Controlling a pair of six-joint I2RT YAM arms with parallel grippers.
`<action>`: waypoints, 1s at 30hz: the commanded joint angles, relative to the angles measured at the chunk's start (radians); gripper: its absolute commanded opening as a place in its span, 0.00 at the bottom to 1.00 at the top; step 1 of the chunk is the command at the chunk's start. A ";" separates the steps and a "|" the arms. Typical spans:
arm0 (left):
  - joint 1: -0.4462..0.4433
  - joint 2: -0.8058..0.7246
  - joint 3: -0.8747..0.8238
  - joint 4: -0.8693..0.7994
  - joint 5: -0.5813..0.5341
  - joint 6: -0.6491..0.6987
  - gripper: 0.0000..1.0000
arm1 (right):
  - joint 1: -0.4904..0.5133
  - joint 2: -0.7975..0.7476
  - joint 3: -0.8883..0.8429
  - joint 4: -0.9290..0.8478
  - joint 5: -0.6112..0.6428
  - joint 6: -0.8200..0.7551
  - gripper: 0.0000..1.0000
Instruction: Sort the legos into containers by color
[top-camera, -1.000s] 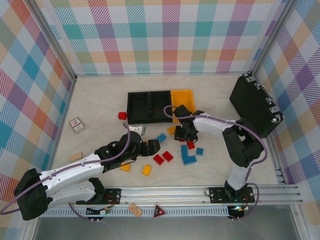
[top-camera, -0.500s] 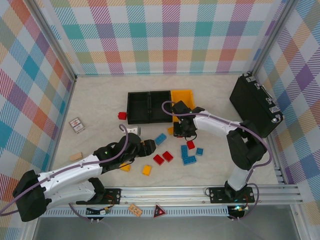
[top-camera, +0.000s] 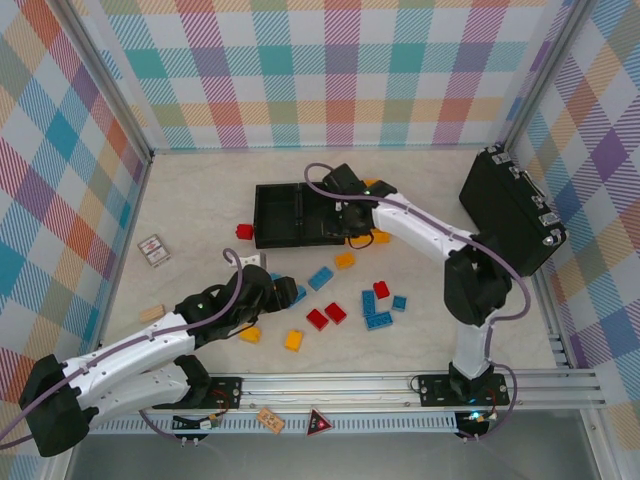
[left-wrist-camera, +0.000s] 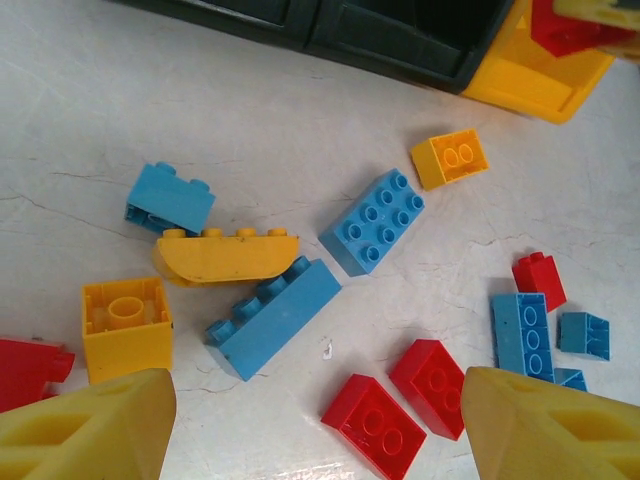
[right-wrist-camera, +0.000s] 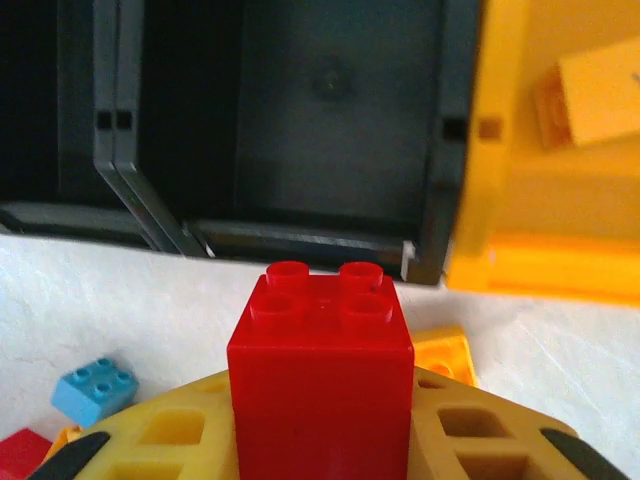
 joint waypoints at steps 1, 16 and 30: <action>0.014 -0.025 0.024 -0.040 0.011 -0.014 0.75 | 0.008 0.072 0.105 -0.080 0.011 -0.030 0.30; 0.027 -0.084 -0.007 -0.066 0.018 -0.030 0.75 | 0.006 0.354 0.453 -0.232 0.082 -0.030 0.33; 0.029 -0.126 -0.021 -0.090 0.014 -0.051 0.75 | 0.007 0.376 0.510 -0.256 0.097 -0.029 0.47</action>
